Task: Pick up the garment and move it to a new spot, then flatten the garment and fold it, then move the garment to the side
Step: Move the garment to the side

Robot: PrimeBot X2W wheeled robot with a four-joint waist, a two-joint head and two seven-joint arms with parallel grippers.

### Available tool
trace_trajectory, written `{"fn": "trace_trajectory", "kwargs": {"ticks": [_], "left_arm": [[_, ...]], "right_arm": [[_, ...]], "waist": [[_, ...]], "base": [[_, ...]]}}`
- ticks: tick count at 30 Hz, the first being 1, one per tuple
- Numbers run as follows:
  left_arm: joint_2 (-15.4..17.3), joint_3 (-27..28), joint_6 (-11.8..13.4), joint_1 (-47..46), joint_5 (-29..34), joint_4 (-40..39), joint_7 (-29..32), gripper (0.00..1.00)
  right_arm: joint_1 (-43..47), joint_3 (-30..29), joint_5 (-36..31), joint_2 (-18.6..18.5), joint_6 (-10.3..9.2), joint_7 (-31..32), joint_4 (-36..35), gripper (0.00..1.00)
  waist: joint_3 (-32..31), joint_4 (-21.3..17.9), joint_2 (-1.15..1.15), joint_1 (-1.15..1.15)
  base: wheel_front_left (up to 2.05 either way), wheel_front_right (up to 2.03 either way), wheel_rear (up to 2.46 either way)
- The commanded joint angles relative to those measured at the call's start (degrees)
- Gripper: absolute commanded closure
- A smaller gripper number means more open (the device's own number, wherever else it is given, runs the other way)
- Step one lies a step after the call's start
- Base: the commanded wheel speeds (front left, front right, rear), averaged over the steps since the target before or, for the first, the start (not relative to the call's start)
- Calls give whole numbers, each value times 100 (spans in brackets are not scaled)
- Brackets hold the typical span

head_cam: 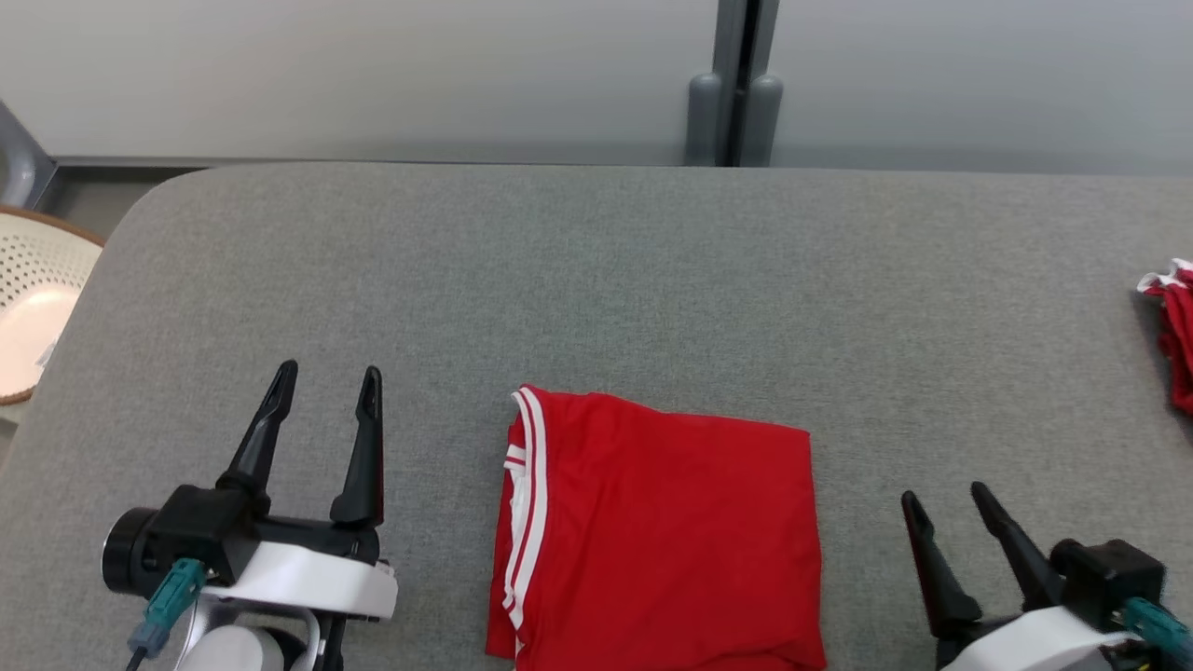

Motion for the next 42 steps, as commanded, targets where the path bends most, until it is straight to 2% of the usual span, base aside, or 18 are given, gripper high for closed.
{"fn": "trace_trajectory", "kwargs": {"ticks": [1, 10, 11, 12, 13, 18, 22, 27, 35, 42], "left_arm": [[-22, -13, -50, -214, 7, 64, -55, 0], [-254, -59, -285, -939, 20, 509, -293, 0], [-275, -46, -295, -985, 27, 534, -301, 0], [-278, -23, -307, -1015, 36, 565, -313, 0], [-284, -6, -324, -1040, 44, 589, -324, 0], [-309, 95, -346, -1100, 85, 634, -336, 0], [-269, 186, -406, -1096, 188, 600, -334, 0], [-174, 246, -464, -1016, 312, 532, -335, 0], [-4, 138, -519, -972, 457, 293, -260, 0], [146, 100, -532, -1154, 508, -56, -25, 0]], "right_arm": [[-156, 124, 79, 22, -1, 24, 171, 0], [-631, 636, 529, -28, -1, 792, 1168, 0], [-644, 637, 601, -18, -6, 864, 1196, 25], [-636, 668, 589, -43, -7, 1028, 1248, 77], [-641, 688, 590, -68, -7, 1084, 1238, 100], [-654, 677, 546, -190, -8, 1166, 1060, 100], [-707, 551, 451, -331, -15, 1072, 790, 100], [-874, 408, 335, -486, -9, 905, 585, 100], [-1172, 206, 324, -706, -6, 648, 653, 100], [-1962, 315, 419, -832, -6, 325, 867, 100]], "waist": [[393, 336, 0, 0], [908, 695, 0, 0], [937, 712, 0, 0], [964, 721, 0, 0], [991, 723, 0, 0], [1030, 653, 0, 0], [1009, 427, 0, 0], [966, -73, 0, 0], [1008, -1027, 0, 0], [1337, -1617, 0, 0]], "base": [[0, 0, 0], [0, 0, 0], [0, 0, 0], [0, 0, 0], [0, 0, 0], [0, 0, 0], [0, 0, 0], [0, 0, 0], [0, 0, 0], [0, 0, 0]]}}
